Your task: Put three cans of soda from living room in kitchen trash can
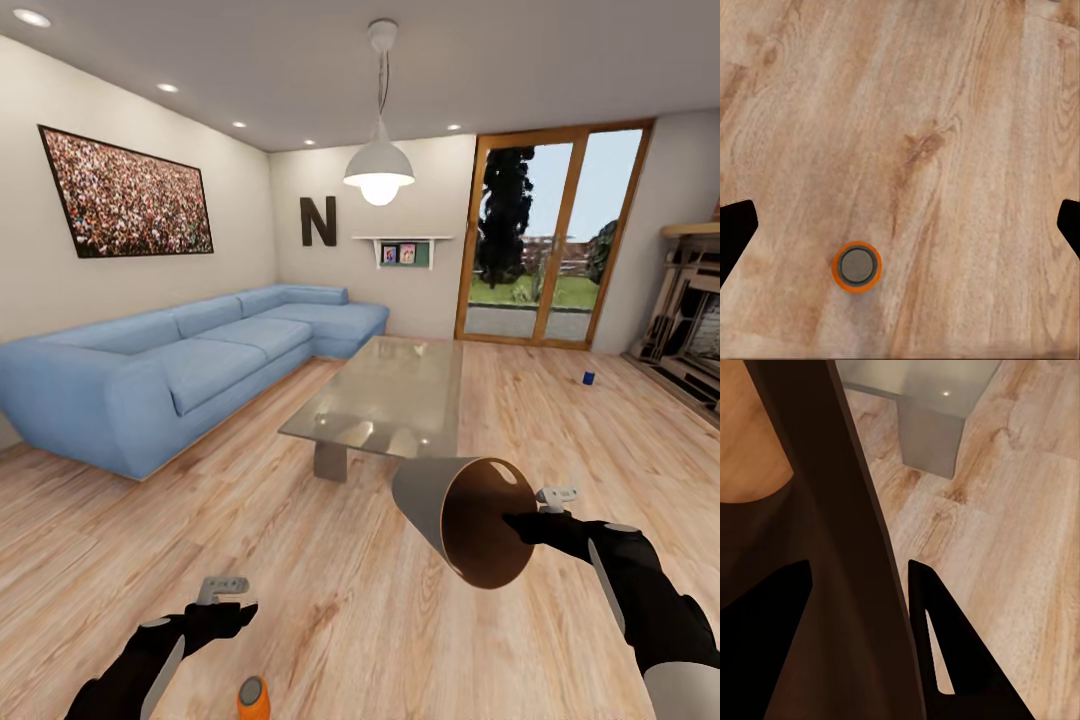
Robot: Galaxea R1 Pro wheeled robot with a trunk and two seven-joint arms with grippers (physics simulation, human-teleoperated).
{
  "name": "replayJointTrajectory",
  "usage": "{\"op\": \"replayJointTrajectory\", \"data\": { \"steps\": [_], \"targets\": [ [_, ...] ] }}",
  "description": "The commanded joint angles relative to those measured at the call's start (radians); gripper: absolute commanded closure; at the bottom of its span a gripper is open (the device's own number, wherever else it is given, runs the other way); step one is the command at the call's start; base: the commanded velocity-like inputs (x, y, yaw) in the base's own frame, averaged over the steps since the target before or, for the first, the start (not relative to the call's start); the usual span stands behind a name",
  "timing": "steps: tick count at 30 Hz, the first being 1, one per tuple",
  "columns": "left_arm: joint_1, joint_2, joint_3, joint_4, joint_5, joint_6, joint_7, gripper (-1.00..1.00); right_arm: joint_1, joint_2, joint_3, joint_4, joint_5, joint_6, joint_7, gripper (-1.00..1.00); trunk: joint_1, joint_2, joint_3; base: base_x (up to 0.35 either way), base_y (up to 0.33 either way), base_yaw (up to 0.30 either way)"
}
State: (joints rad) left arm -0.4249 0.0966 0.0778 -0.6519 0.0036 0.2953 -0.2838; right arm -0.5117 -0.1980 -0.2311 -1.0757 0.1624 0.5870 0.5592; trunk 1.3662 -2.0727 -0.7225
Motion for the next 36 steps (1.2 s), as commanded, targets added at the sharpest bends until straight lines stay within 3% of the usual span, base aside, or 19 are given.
{"op": "replayJointTrajectory", "data": {
  "steps": [1,24,36],
  "targets": [
    [0.000,0.000,0.000,0.006,0.000,-0.003,0.000,-1.00,-0.001,0.000,-0.001,-0.001,-0.017,0.004,0.004,1.00,0.004,-0.007,-0.003,0.000,0.000,0.000],
    [-0.001,0.001,0.001,0.017,0.001,-0.011,0.002,-1.00,-0.001,0.000,0.001,-0.010,-0.017,0.004,0.004,1.00,0.092,-0.168,-0.075,0.000,0.000,0.000],
    [0.000,0.002,0.008,0.017,0.002,-0.057,0.002,-1.00,-0.001,0.000,0.002,-0.011,-0.017,0.004,0.004,1.00,0.138,-0.252,-0.113,0.000,0.000,0.000]
  ]
}}
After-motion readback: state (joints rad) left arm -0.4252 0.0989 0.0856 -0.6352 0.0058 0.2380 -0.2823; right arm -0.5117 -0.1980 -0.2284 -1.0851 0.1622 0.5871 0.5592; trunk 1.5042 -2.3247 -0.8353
